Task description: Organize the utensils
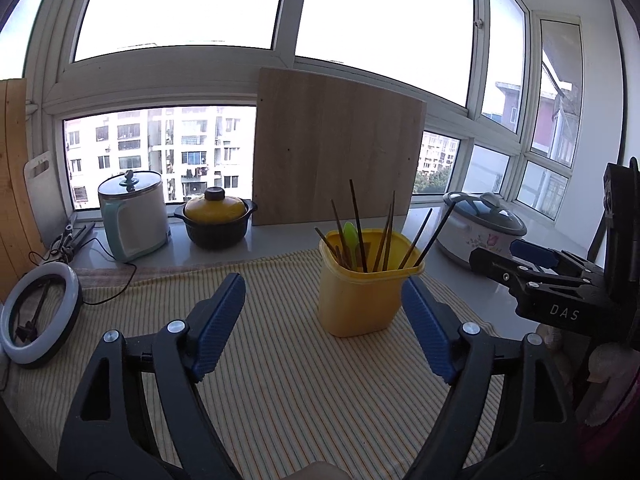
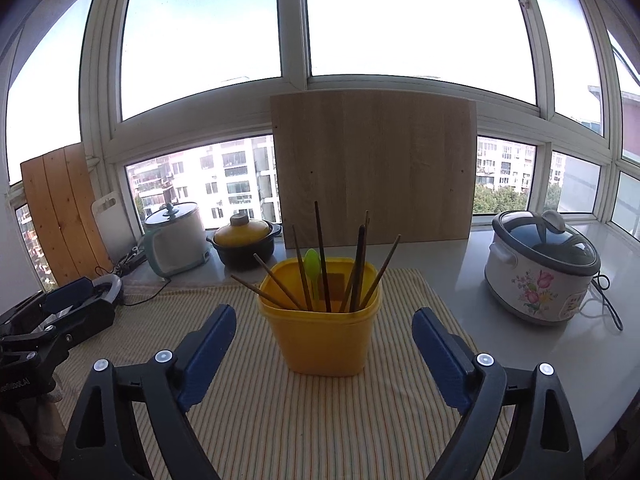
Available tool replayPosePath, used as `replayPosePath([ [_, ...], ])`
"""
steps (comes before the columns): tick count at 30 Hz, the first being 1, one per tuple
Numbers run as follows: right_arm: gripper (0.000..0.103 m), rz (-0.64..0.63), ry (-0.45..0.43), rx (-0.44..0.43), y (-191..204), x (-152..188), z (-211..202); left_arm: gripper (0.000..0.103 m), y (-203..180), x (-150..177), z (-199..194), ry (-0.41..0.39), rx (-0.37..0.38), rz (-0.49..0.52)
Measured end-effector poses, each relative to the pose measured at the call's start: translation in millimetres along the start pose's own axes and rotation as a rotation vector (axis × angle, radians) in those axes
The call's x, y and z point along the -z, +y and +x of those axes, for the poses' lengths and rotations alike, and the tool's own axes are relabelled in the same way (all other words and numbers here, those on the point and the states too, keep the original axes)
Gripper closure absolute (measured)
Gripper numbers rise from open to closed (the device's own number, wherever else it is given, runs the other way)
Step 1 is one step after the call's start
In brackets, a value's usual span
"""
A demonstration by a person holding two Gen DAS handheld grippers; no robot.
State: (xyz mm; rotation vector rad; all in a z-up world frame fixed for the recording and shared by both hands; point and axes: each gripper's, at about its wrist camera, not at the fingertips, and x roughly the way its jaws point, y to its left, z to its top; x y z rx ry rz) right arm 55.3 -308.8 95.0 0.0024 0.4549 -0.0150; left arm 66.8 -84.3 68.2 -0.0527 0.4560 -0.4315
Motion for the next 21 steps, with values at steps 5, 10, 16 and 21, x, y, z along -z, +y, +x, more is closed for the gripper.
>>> replayPosePath([
  [5,0.0,0.02,-0.023,0.029,-1.6,7.8,-11.9,0.006,-1.8,8.2,-15.7,-0.02,-0.029,-0.007],
  [10,0.0,-0.002,-0.036,0.05,3.5,12.3,-18.2,0.001,-6.6,14.8,-23.6,-0.03,-0.085,0.021],
  [16,0.0,0.017,-0.052,0.054,2.6,14.5,-23.3,0.0,-15.9,22.1,-29.3,-0.044,-0.127,0.077],
  [21,0.0,0.016,-0.055,0.065,2.6,15.9,-22.1,0.0,-16.0,25.1,-30.6,-0.041,-0.134,0.069],
])
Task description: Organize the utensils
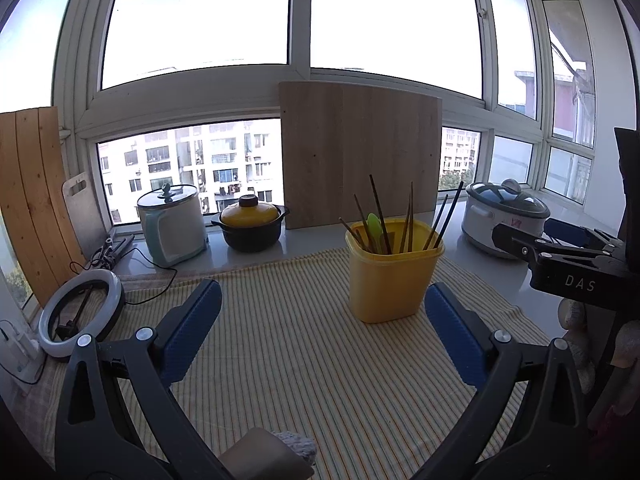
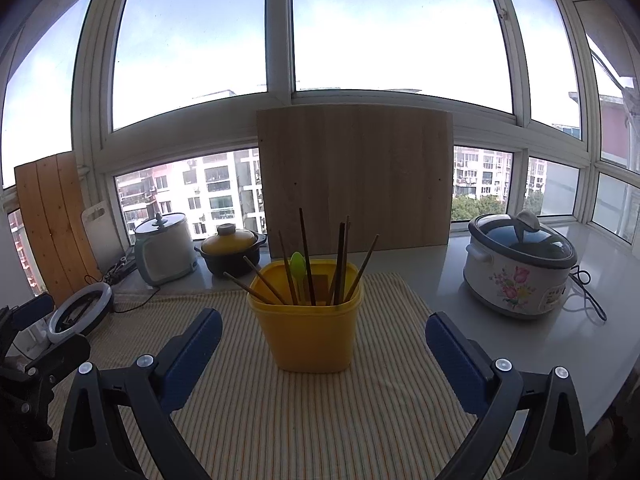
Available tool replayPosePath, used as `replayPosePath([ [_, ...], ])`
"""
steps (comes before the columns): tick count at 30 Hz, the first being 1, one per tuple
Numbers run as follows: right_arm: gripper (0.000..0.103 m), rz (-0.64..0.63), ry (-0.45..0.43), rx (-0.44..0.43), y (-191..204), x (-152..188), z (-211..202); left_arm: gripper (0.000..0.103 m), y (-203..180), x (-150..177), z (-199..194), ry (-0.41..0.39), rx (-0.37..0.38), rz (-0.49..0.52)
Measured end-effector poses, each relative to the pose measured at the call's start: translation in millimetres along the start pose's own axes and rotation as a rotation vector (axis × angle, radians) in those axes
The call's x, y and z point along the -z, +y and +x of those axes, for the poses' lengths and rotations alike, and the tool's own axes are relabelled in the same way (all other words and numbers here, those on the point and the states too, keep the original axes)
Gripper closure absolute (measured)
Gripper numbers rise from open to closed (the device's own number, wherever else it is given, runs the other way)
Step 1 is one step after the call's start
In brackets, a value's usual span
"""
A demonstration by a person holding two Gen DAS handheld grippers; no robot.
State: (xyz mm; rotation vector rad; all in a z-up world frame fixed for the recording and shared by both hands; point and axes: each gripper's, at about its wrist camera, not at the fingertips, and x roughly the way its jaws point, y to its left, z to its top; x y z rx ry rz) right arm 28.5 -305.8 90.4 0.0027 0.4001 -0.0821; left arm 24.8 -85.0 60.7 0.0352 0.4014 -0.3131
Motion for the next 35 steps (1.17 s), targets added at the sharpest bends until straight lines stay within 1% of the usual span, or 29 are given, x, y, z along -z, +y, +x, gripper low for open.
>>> replayPosePath([
  [5,0.0,0.01,0.005,0.002,-0.2,1.9,1.9,0.0,2.3,1.5,-0.1,-0.009,-0.036,0.002],
  [10,0.0,0.025,0.005,0.004,-1.1,3.6,1.8,0.0,4.4,4.0,0.6,-0.006,-0.046,-0.006],
  [25,0.0,0.03,0.01,0.008,-2.9,5.4,3.6,0.0,7.1,9.3,3.1,0.003,-0.05,0.005],
  [35,0.0,0.03,0.011,0.004,-2.8,5.9,4.6,0.0,12.9,11.2,3.2,0.01,-0.053,-0.008],
])
